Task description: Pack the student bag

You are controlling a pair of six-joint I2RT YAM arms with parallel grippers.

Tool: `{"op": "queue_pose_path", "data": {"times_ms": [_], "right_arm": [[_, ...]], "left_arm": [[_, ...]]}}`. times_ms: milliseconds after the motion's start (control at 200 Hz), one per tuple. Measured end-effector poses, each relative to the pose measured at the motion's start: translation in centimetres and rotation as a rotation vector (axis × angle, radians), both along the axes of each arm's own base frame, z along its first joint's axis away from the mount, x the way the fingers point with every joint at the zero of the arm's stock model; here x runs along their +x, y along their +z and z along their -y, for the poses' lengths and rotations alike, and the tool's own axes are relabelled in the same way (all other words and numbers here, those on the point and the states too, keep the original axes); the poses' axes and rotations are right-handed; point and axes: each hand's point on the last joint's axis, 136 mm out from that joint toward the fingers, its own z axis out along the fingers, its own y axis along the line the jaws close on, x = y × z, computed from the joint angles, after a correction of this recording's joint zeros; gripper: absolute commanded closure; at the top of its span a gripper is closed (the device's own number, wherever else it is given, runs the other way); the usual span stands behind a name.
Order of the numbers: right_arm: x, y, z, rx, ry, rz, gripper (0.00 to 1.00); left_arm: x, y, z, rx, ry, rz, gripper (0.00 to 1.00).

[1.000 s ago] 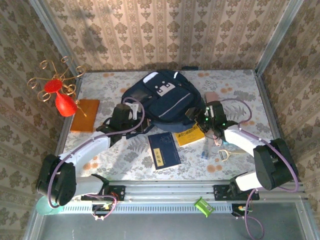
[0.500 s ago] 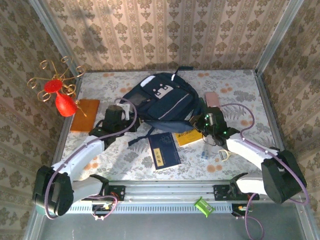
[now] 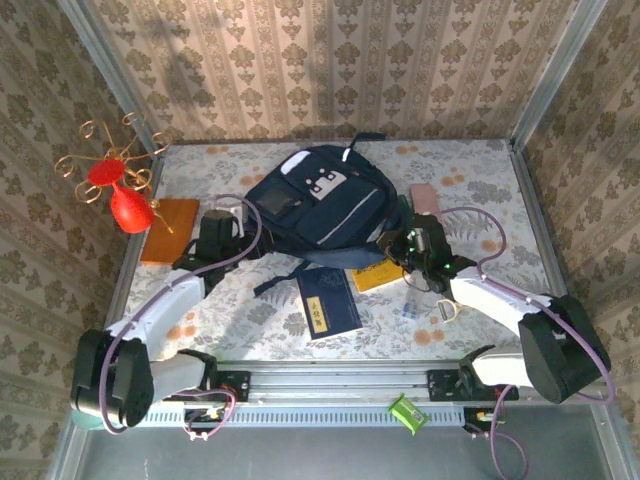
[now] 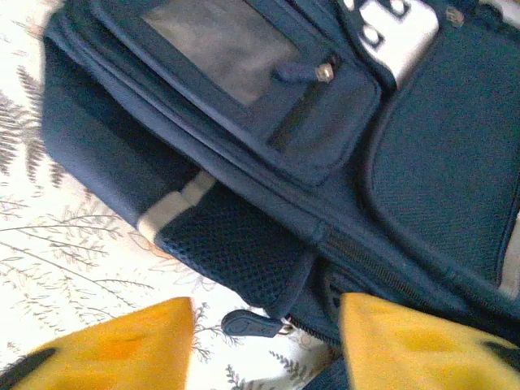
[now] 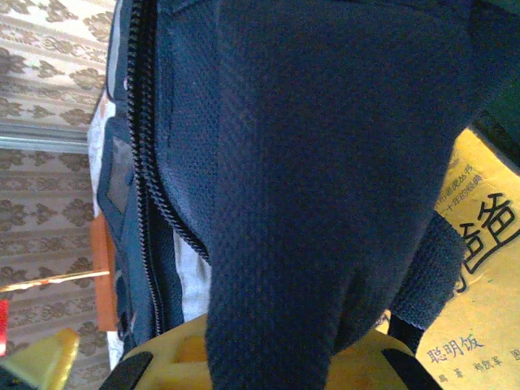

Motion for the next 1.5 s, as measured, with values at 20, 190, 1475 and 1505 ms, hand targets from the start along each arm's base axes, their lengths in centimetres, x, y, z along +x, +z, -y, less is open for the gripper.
{"op": "queue_pose_path", "data": {"times_ms": [20,190,1475,1505], "right_arm": [[-0.1,-0.2,-0.2,-0.005,0.007,-0.004,0.85],[-1.1,-2.2,-2.6,-0.073,0.116,-0.055,0.63],[-2.1,-7.1,0.8,-0.202,0.093,-0.088,0.90],[-2.1,-7.1,0.8,-0.201,0.092,-0.090,0.90]], "left_arm": [[-0.1,0.4,0.1,0.003,-0.005,0.016,0.36],[-1.2,4.0,3.2,0.037,-0.113,0.164,0.17],[-2.3,-5.6,25.1,0.218,-0.785,-0.075,0.66],[-2.1,-5.7,24.9,0.213,-0.775,-0.072,0.65]]}}
